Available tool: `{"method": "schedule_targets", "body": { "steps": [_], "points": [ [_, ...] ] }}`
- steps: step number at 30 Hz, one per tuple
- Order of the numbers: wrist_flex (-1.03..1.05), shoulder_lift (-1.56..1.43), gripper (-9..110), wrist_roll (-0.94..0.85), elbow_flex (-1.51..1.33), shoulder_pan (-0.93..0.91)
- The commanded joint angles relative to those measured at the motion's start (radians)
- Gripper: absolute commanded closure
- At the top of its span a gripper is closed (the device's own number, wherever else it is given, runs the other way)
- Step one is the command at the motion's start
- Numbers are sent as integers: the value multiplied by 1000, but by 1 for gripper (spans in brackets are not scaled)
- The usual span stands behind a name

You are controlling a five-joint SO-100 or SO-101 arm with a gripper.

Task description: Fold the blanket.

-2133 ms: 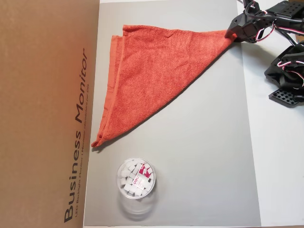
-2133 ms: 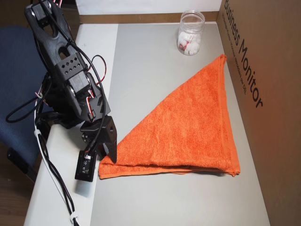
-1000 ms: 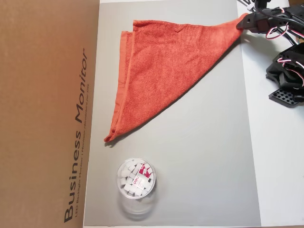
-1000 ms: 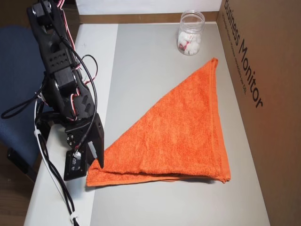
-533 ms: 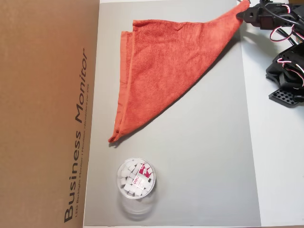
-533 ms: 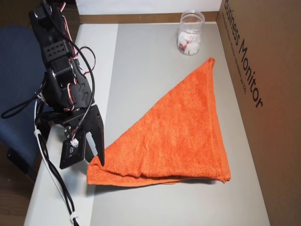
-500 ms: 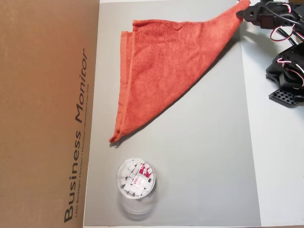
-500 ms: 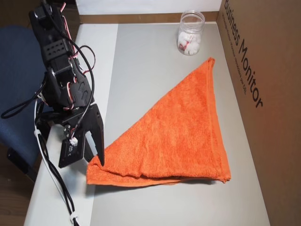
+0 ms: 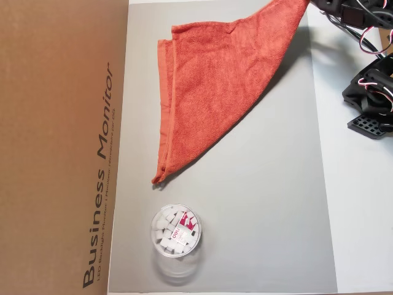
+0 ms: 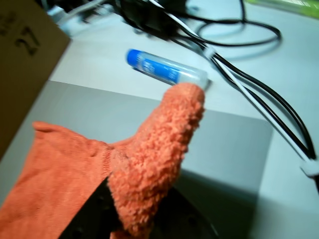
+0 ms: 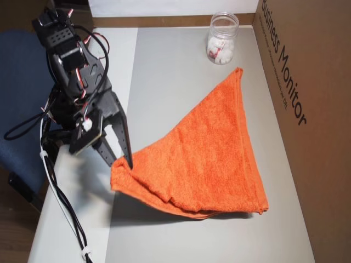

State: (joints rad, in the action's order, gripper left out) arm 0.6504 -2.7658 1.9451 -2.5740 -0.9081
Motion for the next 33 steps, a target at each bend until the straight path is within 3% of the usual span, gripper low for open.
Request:
{"method": "schedule_targets", "body": {
  "steps": [1, 22, 33],
  "points": [
    [3, -37, 100, 3, 97, 52],
    [-11, -17, 100, -11, 290, 328],
    [-11, 287, 100, -5, 511, 339]
  ]
}}
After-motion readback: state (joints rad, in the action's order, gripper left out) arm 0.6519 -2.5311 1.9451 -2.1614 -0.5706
